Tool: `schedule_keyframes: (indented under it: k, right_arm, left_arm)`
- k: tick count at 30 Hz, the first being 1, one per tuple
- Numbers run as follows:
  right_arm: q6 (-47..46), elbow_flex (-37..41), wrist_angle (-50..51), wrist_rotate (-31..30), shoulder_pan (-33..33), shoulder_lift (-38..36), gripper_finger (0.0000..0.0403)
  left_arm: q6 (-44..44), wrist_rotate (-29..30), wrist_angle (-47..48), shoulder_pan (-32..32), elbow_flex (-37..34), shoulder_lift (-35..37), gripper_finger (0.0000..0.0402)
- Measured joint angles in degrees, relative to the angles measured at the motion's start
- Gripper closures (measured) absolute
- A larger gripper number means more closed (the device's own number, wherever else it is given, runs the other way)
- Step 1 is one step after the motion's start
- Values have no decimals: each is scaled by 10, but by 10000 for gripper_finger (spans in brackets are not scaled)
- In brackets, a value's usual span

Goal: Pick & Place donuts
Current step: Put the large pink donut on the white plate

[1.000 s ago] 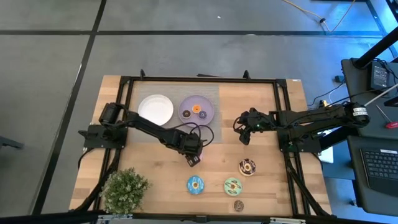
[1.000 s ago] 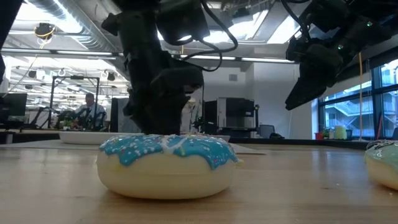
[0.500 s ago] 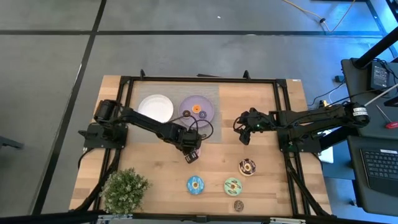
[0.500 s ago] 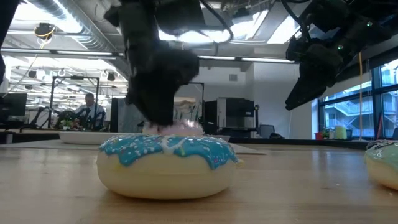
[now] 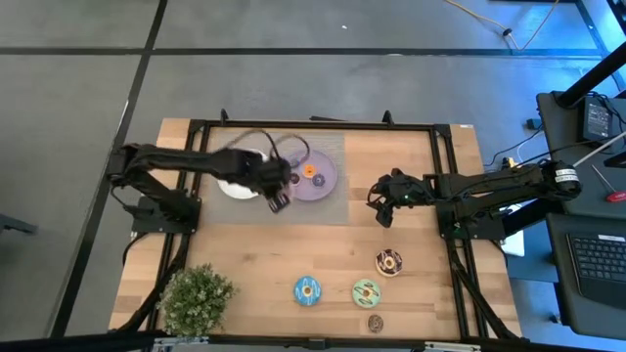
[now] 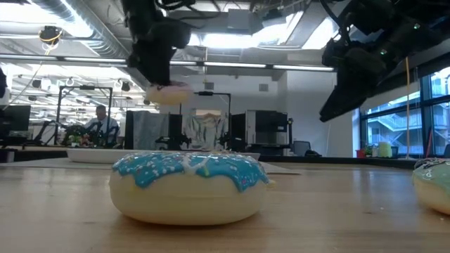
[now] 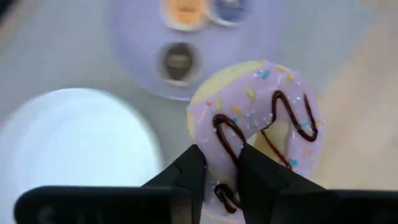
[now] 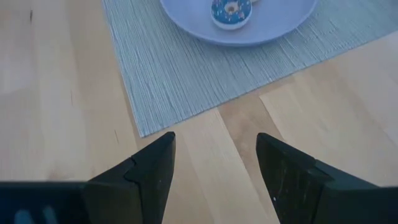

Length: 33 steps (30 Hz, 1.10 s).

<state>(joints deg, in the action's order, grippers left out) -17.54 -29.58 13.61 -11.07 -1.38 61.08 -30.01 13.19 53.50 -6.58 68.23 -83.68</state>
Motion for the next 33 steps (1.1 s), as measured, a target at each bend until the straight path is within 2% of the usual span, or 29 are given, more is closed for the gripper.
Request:
schedule_keyframes:
  k: [4, 10, 16, 20, 24, 28, 33]
  right_arm:
    - [-1, 0, -6, -13, 0, 0, 177]
    - [-3, 0, -9, -57, 0, 0, 177]
    - [-18, 0, -21, -73, 0, 0, 177]
    - [-18, 0, -30, -74, 0, 0, 177]
    - [-18, 0, -34, -74, 0, 0, 177]
    - [-19, 0, -36, -74, 0, 0, 177]
    - [-19, 0, -36, -74, 0, 0, 177]
  left_arm:
    - [7, 11, 50, -76, 0, 25, 329]
    - [21, 17, 50, -186, -39, 33, 327]
    - [17, -14, -38, -269, -135, 32, 327]
    - [18, -4, -94, -297, -180, 32, 327]
    - [17, 32, -105, -318, -204, 32, 327]
    - [8, 60, -105, -332, -215, 32, 329]
    - [8, 63, -123, -337, -215, 32, 325]
